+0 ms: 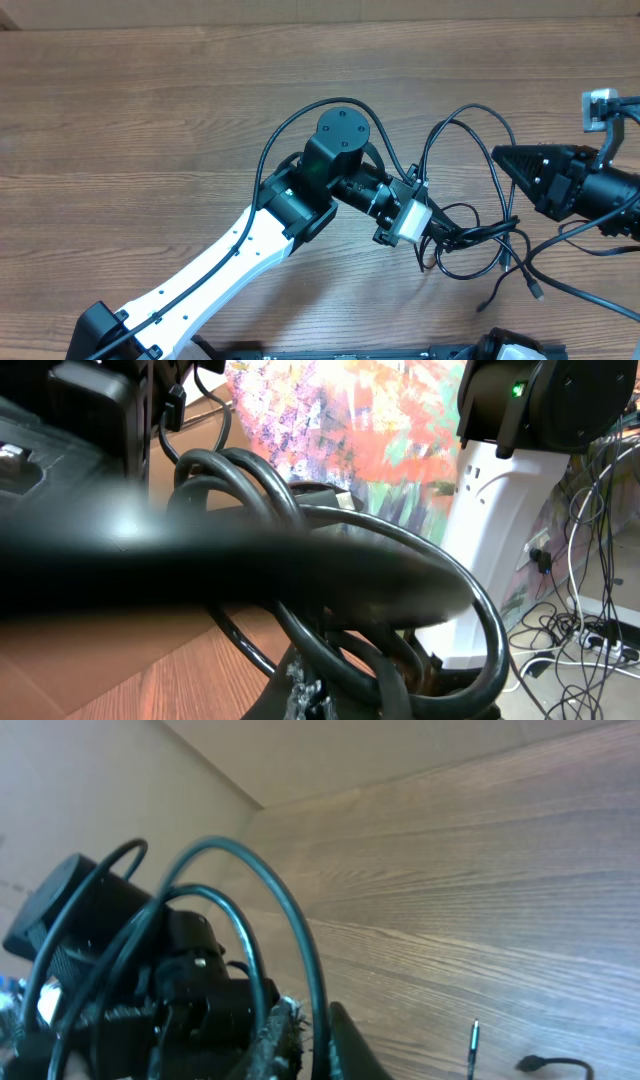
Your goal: Untangle cables
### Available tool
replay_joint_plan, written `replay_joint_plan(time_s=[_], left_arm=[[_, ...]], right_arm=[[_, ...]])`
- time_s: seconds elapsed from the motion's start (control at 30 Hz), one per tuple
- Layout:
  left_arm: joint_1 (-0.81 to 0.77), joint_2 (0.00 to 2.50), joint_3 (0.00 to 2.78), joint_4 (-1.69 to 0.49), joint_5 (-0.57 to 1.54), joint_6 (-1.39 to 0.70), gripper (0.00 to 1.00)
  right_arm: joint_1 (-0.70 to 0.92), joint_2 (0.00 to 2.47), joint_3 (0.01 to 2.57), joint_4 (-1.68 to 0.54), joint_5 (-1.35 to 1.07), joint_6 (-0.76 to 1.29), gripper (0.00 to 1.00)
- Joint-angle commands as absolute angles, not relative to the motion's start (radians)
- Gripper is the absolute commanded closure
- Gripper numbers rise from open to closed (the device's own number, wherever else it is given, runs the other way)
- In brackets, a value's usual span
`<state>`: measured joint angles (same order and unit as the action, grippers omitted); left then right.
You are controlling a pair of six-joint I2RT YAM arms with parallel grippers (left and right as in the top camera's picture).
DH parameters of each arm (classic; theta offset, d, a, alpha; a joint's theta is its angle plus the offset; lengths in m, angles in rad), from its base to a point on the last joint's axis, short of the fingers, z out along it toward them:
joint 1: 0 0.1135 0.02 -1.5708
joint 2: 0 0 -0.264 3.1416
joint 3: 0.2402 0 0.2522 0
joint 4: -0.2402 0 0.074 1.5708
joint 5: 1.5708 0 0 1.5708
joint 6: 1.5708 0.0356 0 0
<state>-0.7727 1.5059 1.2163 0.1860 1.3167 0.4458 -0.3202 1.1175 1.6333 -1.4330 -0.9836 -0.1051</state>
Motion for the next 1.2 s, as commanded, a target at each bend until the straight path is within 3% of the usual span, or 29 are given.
replay_joint_plan(time_s=[0.0,0.47,0.83,1.17], left_arm=[[-0.771,1.503,1.220,0.188,1.319,0.465,0.96],[-0.859,1.504,1.220,0.185,1.336,0.422,0.96],[-0.885,1.503,1.220,0.175,1.336,0.411,0.96],[-0.914,1.504,1.220,0.115,1.335,0.411,0.96]], right_arm=[[-0.321,1.113,1.637,-1.431,-0.997,-0.111,0.96],[-0.321,1.114,1.637,-1.176,-0.992,-0.100,0.96],[-0.321,1.128,1.637,-1.128,-0.791,-0.099,0.96],[-0.321,1.190,1.637,-1.097,-0.756,0.057,0.96]])
